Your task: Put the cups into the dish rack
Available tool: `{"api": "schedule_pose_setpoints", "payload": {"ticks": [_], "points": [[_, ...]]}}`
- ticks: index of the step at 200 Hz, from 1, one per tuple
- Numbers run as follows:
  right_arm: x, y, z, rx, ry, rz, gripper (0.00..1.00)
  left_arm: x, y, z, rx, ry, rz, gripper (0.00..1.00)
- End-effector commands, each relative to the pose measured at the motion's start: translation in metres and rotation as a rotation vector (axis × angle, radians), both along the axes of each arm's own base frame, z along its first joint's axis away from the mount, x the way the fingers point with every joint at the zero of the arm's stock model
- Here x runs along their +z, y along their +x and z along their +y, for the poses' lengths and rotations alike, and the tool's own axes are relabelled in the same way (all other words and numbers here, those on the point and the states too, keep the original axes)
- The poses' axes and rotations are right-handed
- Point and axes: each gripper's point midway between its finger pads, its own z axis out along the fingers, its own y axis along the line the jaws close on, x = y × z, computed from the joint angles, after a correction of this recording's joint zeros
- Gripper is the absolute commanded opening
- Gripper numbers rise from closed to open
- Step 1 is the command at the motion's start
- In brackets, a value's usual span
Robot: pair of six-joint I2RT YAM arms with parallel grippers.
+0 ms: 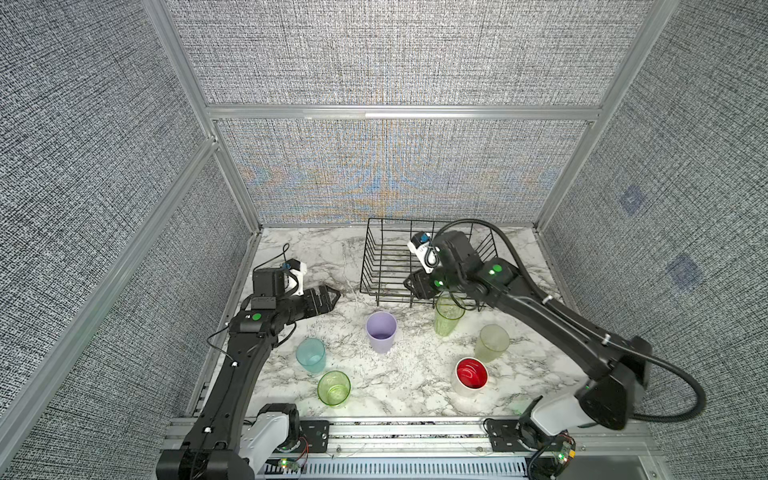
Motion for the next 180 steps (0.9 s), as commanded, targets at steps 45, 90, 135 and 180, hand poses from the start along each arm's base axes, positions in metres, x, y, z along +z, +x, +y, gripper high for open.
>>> {"api": "schedule_pose_setpoints", "payload": {"ticks": [45,90,135,180], "points": [[0.023,-0.012,-0.112,-0.381,0.042,-0.275,0.80,-0.015,-0.036,-0.036,-0.137,0.068,0.062,0.97],[0.007,-0.016,-0.132,-0.430,0.082,-0.235,0.86,-0.025,-0.046,-0.048,-0.179,0.124,0.098,0.96],[-0.021,-0.020,-0.132,-0.413,0.011,-0.109,0.88,-0.028,-0.051,-0.063,-0.258,0.184,0.112,0.95],[-0.027,-0.020,-0.134,-0.417,-0.004,-0.090,0.89,-0.038,-0.050,-0.077,-0.305,0.206,0.129,0.96]]}}
